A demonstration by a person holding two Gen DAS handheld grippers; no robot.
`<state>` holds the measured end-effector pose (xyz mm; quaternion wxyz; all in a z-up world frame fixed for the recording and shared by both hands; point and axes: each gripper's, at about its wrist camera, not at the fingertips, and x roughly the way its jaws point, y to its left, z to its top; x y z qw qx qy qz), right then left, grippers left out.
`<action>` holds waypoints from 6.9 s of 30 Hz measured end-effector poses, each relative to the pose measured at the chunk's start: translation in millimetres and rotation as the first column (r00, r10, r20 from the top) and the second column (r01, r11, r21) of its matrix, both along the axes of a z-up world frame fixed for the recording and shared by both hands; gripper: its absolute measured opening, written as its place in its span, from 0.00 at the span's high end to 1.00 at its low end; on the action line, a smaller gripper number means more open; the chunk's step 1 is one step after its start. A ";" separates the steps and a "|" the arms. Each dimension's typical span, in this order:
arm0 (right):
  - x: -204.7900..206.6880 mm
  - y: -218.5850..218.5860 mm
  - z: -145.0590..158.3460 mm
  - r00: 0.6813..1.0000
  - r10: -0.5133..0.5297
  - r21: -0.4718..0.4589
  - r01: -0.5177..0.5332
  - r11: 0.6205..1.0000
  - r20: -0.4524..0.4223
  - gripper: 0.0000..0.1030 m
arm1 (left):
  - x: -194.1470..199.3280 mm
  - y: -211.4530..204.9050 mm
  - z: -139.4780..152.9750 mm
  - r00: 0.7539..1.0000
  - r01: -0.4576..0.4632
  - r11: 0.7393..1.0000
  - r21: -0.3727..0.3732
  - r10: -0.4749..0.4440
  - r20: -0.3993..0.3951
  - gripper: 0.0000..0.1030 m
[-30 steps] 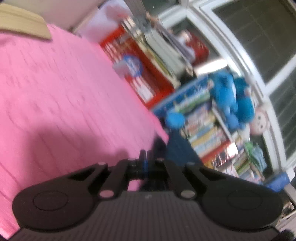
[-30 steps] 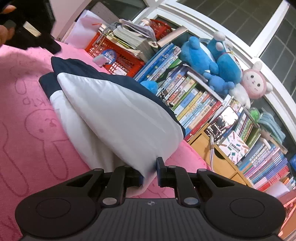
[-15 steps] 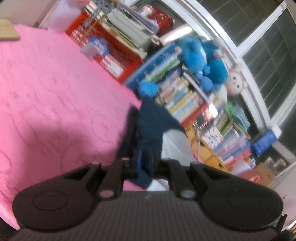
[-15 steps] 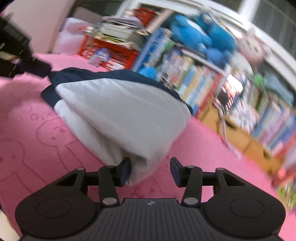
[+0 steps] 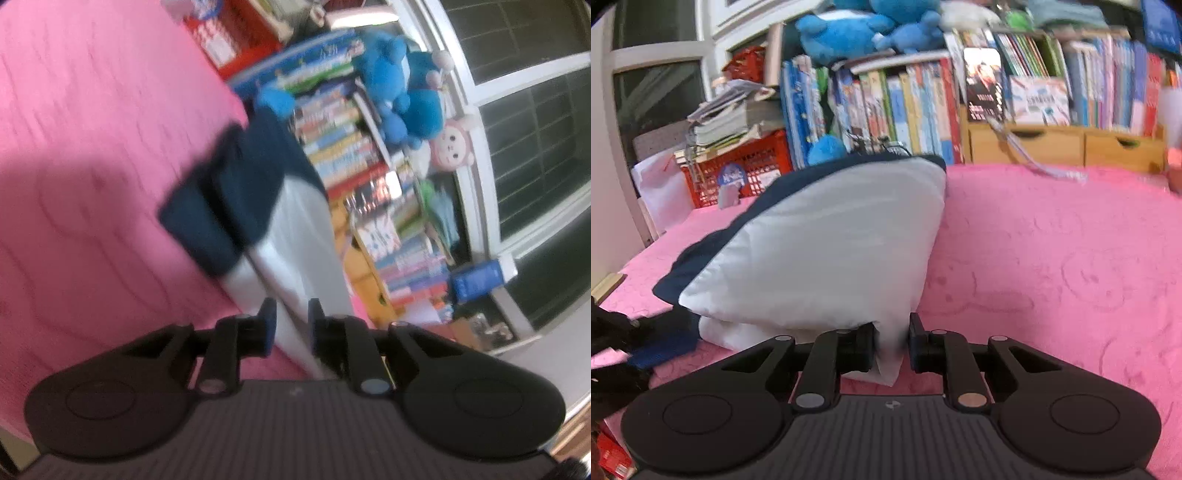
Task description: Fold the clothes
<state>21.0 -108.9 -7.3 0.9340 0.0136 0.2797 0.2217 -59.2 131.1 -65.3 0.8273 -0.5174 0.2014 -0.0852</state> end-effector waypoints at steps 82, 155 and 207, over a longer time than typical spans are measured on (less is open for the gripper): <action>-31.3 32.3 -20.0 0.951 0.157 -0.360 -0.053 0.931 0.267 0.68 | 55.0 11.9 1.3 0.984 -0.174 0.984 -0.045 0.172 -0.053 0.70; 13.6 -90.9 43.7 0.943 0.328 -0.042 -0.331 0.943 -0.056 0.54 | -14.4 89.3 36.7 0.991 -0.090 0.906 0.414 0.122 -0.051 0.86; 267.4 6.9 -6.2 0.883 0.466 0.253 -0.438 0.863 -0.061 0.09 | 438.9 44.6 58.9 0.869 0.364 0.915 0.171 -0.267 -0.417 0.88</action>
